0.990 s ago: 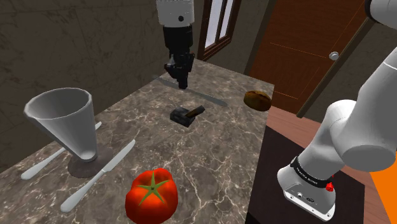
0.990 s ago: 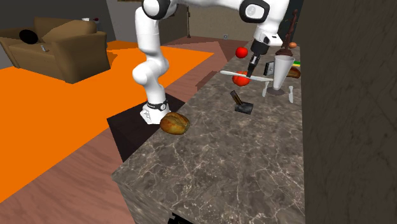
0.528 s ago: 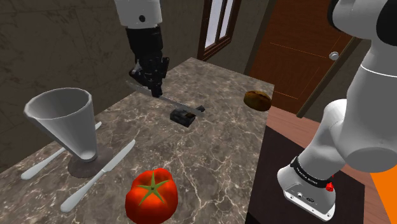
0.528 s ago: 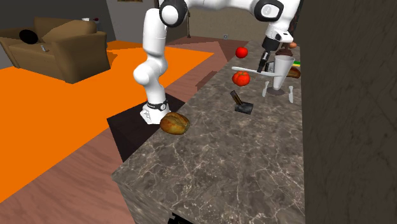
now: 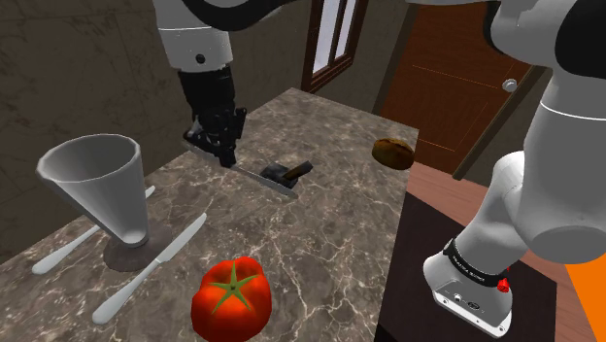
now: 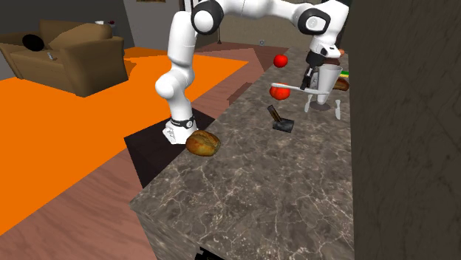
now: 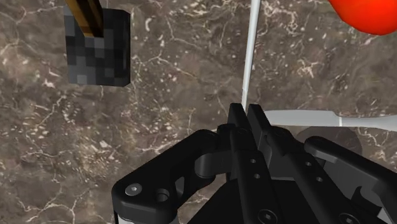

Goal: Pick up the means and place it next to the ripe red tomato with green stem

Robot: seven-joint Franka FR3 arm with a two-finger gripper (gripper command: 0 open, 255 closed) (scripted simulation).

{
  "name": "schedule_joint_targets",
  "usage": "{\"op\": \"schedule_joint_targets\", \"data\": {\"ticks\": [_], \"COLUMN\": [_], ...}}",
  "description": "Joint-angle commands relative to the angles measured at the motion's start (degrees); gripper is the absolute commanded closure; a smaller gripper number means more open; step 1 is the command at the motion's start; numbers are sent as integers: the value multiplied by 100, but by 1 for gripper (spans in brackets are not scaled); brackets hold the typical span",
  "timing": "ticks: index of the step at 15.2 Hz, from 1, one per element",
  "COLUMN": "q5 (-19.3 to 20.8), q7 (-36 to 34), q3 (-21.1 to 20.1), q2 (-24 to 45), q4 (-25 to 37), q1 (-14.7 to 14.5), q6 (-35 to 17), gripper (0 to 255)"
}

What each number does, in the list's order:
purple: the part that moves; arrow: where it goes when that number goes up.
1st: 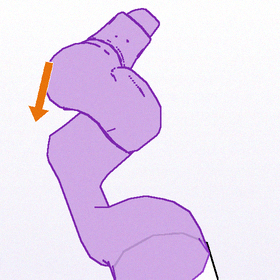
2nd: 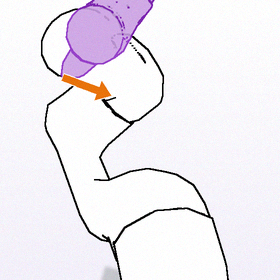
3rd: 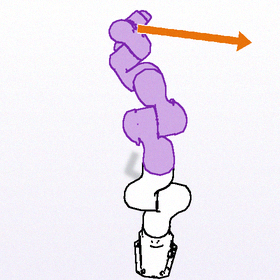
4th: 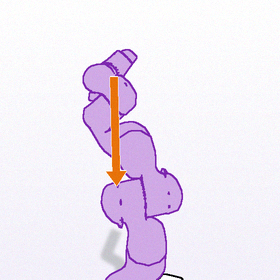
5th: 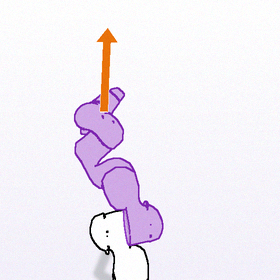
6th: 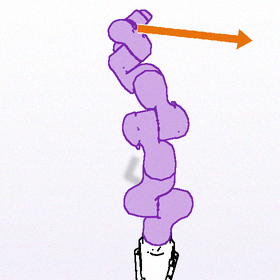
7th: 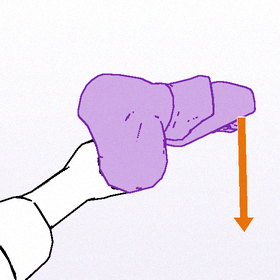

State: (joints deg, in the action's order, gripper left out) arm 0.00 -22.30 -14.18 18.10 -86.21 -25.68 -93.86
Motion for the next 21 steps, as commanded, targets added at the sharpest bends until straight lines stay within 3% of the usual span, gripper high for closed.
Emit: {"op": "schedule_joint_targets", "data": {"ticks": [1,21], "q5": [7,85], "q7": [0,20], "q3": [2,41], "q2": [33,372], "q4": [-104,-1118], "q1": [-3,-9], "q6": [-139,-1483], "gripper": [255,255]}}
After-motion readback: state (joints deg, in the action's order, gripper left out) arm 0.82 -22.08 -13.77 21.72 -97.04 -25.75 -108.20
